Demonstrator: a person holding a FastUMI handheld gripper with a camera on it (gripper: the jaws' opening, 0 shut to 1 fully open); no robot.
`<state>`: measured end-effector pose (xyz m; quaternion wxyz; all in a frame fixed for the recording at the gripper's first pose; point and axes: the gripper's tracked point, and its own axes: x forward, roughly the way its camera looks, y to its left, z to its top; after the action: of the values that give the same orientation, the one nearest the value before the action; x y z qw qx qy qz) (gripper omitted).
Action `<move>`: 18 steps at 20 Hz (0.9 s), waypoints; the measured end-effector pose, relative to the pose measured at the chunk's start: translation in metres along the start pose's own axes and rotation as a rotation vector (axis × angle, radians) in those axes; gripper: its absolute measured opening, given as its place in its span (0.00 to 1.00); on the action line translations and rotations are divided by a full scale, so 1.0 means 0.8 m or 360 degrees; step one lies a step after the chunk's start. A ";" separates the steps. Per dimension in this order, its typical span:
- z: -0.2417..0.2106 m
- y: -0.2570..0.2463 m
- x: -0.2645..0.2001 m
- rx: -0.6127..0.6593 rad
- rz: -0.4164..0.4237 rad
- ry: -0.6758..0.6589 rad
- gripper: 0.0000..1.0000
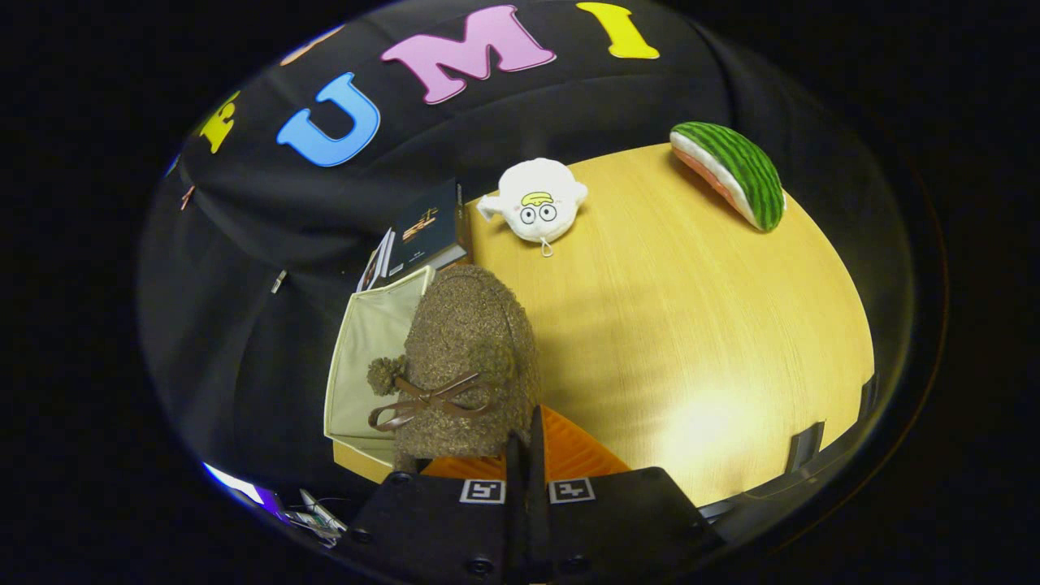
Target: Open the storage box then place both shoes into the box .Put the left shoe in first, then the right shoe, with the right side of both shoes facing outward in a uniform manner.
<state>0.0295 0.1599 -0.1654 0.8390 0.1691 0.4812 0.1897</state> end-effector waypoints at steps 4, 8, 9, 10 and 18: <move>0.014 0.067 0.005 -0.0112 0.0097 -0.0017 0.05; 0.026 0.111 0.014 -0.0095 0.0185 0.0001 0.05; 0.033 0.119 0.022 -0.0117 0.0184 -0.0011 0.05; 0.035 0.125 0.029 -0.0136 0.0168 -0.0016 0.05; 0.044 0.151 0.115 -0.0143 0.0003 -0.0102 0.05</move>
<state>0.0841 0.3060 -0.1606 0.8605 0.1378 0.4449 0.2064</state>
